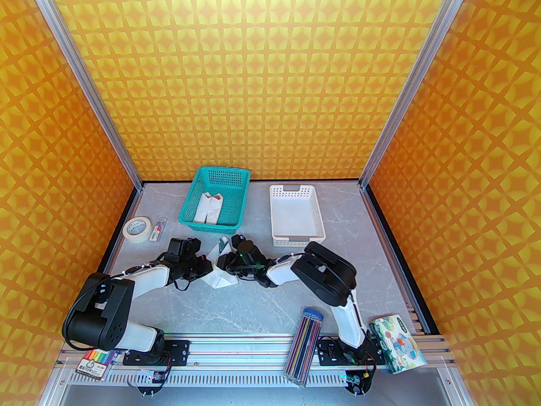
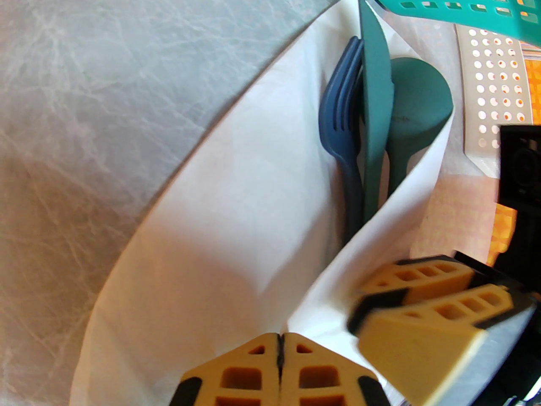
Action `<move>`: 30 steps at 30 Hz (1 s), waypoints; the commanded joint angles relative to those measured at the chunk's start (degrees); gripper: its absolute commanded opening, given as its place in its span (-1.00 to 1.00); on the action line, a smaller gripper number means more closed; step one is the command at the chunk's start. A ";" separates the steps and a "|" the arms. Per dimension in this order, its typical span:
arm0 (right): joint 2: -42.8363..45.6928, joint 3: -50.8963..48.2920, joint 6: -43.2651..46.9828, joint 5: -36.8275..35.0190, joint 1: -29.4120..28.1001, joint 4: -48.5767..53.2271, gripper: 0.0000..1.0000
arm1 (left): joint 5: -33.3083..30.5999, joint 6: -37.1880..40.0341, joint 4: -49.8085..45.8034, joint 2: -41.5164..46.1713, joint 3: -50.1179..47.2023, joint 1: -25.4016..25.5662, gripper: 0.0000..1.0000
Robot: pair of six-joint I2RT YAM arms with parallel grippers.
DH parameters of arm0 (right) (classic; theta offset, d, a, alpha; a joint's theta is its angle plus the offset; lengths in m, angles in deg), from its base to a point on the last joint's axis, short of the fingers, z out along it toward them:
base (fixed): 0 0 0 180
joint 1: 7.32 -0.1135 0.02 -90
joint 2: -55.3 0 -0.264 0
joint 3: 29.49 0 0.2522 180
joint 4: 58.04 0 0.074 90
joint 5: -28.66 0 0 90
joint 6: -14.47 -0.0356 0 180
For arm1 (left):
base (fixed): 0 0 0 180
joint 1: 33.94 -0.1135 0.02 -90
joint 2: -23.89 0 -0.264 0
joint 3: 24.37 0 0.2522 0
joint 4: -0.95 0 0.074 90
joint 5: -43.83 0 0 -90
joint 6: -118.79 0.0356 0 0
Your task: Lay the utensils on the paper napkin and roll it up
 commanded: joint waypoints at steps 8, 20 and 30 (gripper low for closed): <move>15.90 -3.74 14.99 -3.83 3.12 23.10 -0.89 | -2.91 1.96 -2.37 -0.12 1.62 0.02 -0.96; 13.10 15.18 28.44 -19.73 0.66 57.61 -0.34 | -2.87 2.19 -1.79 -0.57 0.77 0.03 -0.97; 3.25 24.40 27.84 -20.99 -0.92 57.36 0.11 | -3.19 2.68 -1.88 -1.14 0.85 0.02 -0.97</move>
